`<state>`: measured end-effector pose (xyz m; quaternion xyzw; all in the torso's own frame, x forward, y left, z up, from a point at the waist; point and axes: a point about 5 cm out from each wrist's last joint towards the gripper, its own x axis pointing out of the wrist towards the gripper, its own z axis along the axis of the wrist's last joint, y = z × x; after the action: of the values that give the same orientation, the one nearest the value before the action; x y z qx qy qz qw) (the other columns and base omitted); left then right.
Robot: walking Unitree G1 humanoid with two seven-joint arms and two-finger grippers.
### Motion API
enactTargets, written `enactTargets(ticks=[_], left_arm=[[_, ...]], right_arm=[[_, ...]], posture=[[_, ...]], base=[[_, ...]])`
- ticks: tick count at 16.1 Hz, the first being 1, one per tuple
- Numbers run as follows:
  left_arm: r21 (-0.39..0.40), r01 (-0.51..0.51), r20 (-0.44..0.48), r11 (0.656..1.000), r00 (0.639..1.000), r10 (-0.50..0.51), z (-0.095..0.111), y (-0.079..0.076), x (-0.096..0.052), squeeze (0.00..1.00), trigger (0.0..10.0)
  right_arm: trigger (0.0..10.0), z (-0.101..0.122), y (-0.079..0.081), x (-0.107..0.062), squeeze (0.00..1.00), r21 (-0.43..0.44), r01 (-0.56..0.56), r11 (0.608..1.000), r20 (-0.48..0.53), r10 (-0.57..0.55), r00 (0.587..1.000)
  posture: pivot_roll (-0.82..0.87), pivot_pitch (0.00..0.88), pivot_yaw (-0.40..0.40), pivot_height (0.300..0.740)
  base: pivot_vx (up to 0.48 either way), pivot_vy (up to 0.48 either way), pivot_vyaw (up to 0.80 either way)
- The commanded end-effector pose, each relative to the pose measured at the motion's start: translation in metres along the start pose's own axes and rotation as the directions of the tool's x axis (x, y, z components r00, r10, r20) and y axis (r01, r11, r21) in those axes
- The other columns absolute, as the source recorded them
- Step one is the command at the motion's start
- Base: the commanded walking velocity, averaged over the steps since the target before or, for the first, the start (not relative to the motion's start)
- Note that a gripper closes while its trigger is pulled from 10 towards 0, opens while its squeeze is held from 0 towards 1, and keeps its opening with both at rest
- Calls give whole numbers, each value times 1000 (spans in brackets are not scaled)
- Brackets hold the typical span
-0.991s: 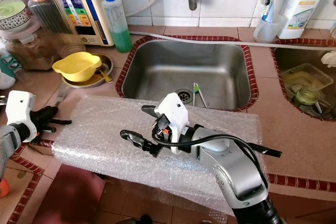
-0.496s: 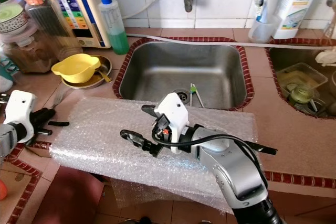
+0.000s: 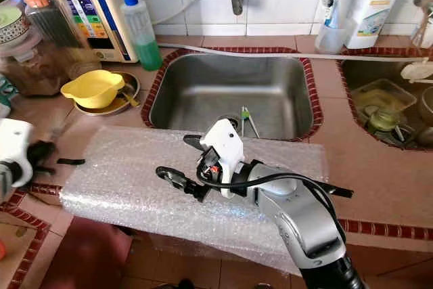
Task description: Kitchen organization
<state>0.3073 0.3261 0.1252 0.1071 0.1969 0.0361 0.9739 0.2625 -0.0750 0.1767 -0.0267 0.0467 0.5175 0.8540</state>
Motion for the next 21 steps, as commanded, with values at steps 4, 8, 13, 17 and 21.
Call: enactTargets(ticks=[4,8,13,17,21], left_arm=[[-108,-62,208,992,975,84,38,4,-4,0,0],[-205,93,465,974,885,13,62,-24,-13,0,0],[-207,231,637,951,770,-48,87,-53,-29,0,0],[-71,412,778,908,593,-208,117,-97,-53,0,0],[36,524,748,851,550,-371,100,-145,-58,0,0]], right_arm=[[10000,2,-2,2,0,-8,0,1000,12,0,1000],[10000,2,-7,3,0,-17,21,1000,17,-21,1000],[10000,12,-25,4,0,-24,171,985,94,-168,981],[10000,34,-34,4,0,24,251,968,236,-249,939],[10000,47,-29,7,0,110,219,970,314,-243,918]], posture=[[-204,123,117,740],[-199,116,108,740],[-200,111,93,740],[-197,112,94,740],[-203,110,102,740]], base=[[0,0,0],[0,0,0],[0,0,0],[0,0,0],[0,0,0]])
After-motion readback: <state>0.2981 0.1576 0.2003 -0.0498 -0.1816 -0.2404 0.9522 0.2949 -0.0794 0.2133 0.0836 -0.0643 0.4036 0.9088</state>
